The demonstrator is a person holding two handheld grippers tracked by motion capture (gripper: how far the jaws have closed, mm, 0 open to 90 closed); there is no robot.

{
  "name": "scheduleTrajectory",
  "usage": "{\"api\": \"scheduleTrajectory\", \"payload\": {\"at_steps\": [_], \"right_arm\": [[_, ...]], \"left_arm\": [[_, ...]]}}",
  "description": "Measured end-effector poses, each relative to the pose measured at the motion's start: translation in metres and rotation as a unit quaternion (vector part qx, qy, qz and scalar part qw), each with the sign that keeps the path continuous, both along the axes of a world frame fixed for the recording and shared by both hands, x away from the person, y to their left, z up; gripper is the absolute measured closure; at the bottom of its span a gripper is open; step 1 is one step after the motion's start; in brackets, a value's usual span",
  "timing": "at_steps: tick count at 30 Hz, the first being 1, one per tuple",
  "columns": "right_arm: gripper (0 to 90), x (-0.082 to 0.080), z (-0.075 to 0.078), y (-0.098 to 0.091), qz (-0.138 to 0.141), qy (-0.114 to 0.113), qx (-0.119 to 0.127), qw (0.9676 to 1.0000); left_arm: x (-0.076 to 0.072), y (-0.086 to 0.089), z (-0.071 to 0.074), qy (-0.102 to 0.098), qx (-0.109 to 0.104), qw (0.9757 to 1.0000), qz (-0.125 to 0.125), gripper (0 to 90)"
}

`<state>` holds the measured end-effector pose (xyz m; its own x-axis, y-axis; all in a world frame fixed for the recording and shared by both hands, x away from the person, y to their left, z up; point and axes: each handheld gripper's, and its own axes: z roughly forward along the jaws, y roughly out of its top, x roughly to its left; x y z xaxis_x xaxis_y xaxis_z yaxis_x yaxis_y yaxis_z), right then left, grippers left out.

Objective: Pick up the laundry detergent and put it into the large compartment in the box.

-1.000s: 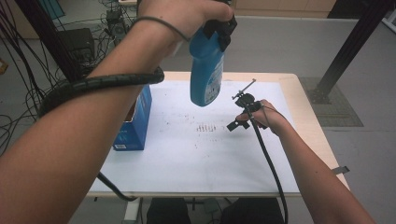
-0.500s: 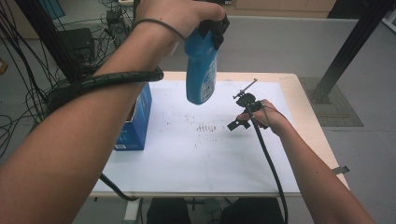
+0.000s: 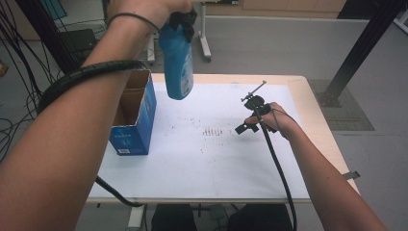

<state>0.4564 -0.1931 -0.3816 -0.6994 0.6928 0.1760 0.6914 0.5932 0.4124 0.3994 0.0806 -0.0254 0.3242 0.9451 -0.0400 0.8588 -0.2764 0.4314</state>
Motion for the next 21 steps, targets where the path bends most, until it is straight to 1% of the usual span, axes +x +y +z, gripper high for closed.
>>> {"api": "scheduleTrajectory", "payload": {"at_steps": [1, 3, 4, 6, 8, 11, 15, 17, 18, 21], "right_arm": [[8.5, 0.000, 0.000, 0.000, 0.000, 0.000, -0.001, 1.0000], [8.5, 0.000, 0.000, 0.000, 0.002, -0.003, -0.001, 1.0000], [8.5, 0.000, 0.001, 0.000, -0.001, 0.001, -0.002, 1.0000], [8.5, 0.000, 0.000, 0.000, 0.002, -0.002, -0.003, 1.0000], [8.5, 0.000, 0.000, 0.002, 0.001, 0.003, -0.006, 1.0000], [8.5, 0.000, 0.000, 0.003, 0.005, -0.002, -0.005, 1.0000], [8.5, 0.000, -0.001, 0.004, 0.004, 0.002, -0.007, 1.0000], [8.5, 0.000, -0.001, 0.005, 0.004, 0.001, -0.007, 1.0000], [8.5, 0.000, -0.001, 0.005, 0.004, 0.004, -0.007, 1.0000], [8.5, 0.001, -0.002, 0.005, 0.006, 0.001, -0.008, 1.0000]], "left_arm": [[0.002, 0.007, 0.000, 0.002, 0.004, 0.9999, 0.011, 38.0], [0.004, 0.016, -0.001, 0.001, 0.010, 0.9996, 0.026, 38.0], [0.005, 0.023, -0.001, -0.001, 0.014, 0.9993, 0.035, 38.0], [0.007, 0.033, -0.001, 0.001, 0.017, 0.9987, 0.047, 38.0], [0.009, 0.042, -0.001, 0.001, 0.014, 0.9981, 0.060, 38.0], [0.011, 0.057, -0.001, 0.001, 0.011, 0.9971, 0.076, 38.0], [0.012, 0.072, -0.002, 0.002, 0.012, 0.9955, 0.094, 38.0], [0.014, 0.078, -0.003, 0.004, 0.014, 0.9940, 0.108, 38.0], [0.014, 0.081, -0.002, 0.005, 0.018, 0.9935, 0.113, 38.0], [0.016, 0.088, -0.001, 0.003, 0.027, 0.9914, 0.128, 38.0]]}}
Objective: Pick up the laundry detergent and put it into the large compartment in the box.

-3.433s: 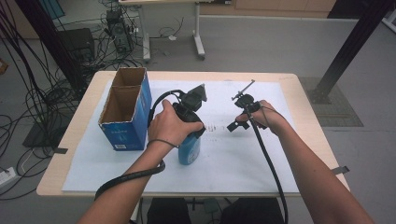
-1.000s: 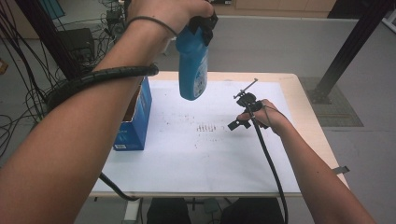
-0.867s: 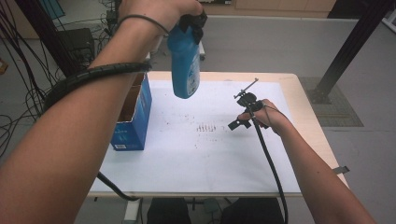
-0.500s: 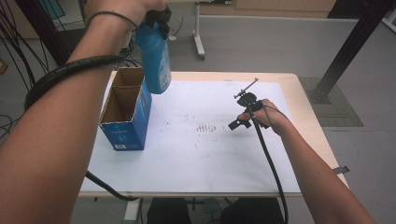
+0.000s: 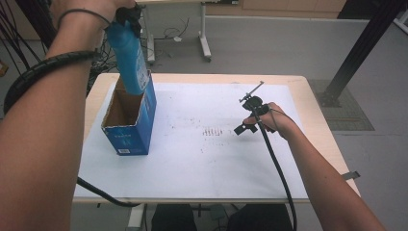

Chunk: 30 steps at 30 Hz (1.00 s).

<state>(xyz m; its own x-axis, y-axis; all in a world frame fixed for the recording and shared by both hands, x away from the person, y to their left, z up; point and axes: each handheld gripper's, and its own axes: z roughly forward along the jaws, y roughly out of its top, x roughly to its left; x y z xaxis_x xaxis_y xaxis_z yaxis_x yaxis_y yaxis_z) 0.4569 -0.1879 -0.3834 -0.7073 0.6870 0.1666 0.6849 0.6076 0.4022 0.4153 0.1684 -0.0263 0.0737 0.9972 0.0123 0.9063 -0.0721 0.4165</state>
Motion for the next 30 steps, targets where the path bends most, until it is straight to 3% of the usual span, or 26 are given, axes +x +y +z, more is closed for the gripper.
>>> {"api": "scheduleTrajectory", "payload": {"at_steps": [12, 30], "right_arm": [[8.5, 0.001, -0.001, -0.001, -0.001, 0.003, 0.001, 1.0000], [8.4, 0.000, -0.002, -0.001, -0.004, 0.006, 0.004, 1.0000]], "left_arm": [[0.006, 0.017, -0.008, 0.001, -0.004, 0.9996, 0.028, 38.0], [0.010, 0.038, -0.048, 0.018, -0.004, 0.9992, 0.034, 38.0]]}}
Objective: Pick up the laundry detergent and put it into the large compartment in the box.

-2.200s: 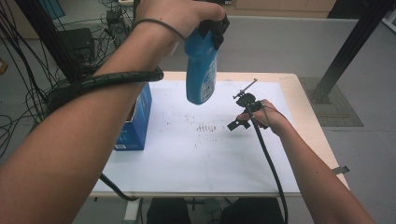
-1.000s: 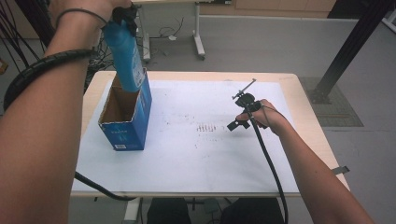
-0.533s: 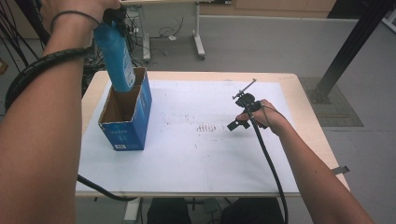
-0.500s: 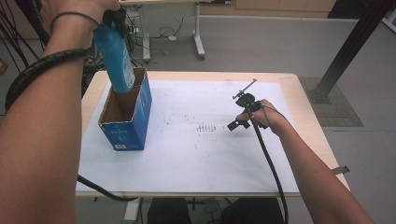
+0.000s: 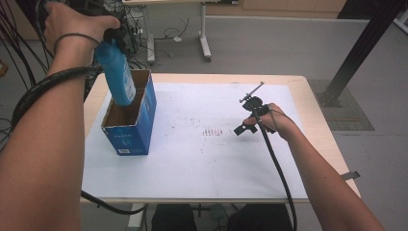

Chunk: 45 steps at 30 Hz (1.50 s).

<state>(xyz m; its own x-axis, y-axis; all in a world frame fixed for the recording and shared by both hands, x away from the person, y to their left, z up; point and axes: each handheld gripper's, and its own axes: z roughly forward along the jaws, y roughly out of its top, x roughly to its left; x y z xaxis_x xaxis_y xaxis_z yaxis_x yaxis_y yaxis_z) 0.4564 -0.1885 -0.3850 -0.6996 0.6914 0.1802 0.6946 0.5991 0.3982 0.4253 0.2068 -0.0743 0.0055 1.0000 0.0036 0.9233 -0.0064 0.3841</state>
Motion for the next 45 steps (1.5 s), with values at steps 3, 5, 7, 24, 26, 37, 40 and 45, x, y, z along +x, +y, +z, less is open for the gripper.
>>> {"api": "scheduleTrajectory", "payload": {"at_steps": [3, 5, 7, 24, 26, 37, 40, 45], "right_arm": [[8.4, -0.001, 0.001, 0.000, -0.003, 0.002, 0.000, 1.0000], [8.4, 0.000, 0.001, -0.001, -0.004, 0.003, 0.000, 1.0000], [8.4, 0.000, 0.000, -0.002, -0.001, 0.000, 0.003, 1.0000], [8.3, -0.002, -0.001, -0.004, -0.006, 0.005, 0.007, 0.9999], [8.3, -0.003, -0.001, -0.004, -0.007, 0.006, 0.006, 0.9999], [8.3, -0.002, -0.002, -0.006, -0.004, 0.002, 0.008, 1.0000], [8.3, -0.003, -0.002, -0.007, -0.007, 0.006, 0.007, 0.9999], [8.3, -0.002, -0.002, -0.007, -0.008, 0.005, 0.005, 0.9999]], "left_arm": [[0.000, 0.006, -0.008, 0.003, -0.001, 1.0000, 0.000, 38.0], [0.000, 0.009, -0.013, 0.003, -0.005, 1.0000, -0.001, 38.0], [0.000, 0.011, -0.017, 0.008, -0.006, 0.9999, -0.001, 38.0], [0.002, 0.016, -0.057, 0.028, -0.006, 0.9995, -0.012, 38.0], [0.002, 0.016, -0.061, 0.029, -0.005, 0.9995, -0.012, 38.0], [0.002, 0.019, -0.081, 0.032, 0.004, 0.9993, -0.021, 38.0], [0.002, 0.019, -0.086, 0.030, 0.005, 0.9993, -0.023, 38.0], [0.002, 0.021, -0.092, 0.028, 0.003, 0.9992, -0.027, 37.9]]}}
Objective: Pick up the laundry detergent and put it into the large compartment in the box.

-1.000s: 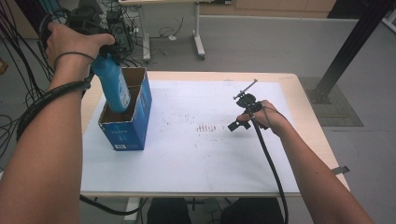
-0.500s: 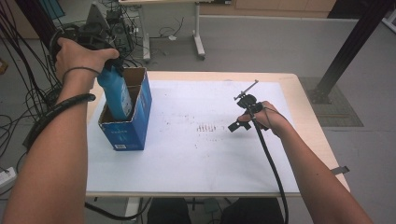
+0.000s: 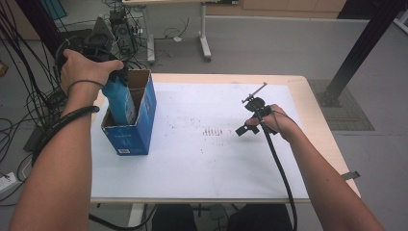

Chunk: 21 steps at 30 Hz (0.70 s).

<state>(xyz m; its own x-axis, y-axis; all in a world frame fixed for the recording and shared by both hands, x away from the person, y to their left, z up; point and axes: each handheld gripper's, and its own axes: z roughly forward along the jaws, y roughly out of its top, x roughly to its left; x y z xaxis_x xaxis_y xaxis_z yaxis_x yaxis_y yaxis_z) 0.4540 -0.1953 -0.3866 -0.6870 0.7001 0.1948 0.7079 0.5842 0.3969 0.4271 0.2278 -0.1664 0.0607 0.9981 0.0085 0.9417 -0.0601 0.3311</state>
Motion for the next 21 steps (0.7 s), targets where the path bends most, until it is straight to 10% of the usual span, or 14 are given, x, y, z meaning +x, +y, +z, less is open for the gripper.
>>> {"api": "scheduleTrajectory", "payload": {"at_steps": [21], "right_arm": [[8.2, 0.000, -0.002, -0.001, -0.003, 0.004, -0.002, 1.0000]], "left_arm": [[0.002, 0.003, -0.032, 0.007, -0.002, 1.0000, -0.005, 38.0]]}}
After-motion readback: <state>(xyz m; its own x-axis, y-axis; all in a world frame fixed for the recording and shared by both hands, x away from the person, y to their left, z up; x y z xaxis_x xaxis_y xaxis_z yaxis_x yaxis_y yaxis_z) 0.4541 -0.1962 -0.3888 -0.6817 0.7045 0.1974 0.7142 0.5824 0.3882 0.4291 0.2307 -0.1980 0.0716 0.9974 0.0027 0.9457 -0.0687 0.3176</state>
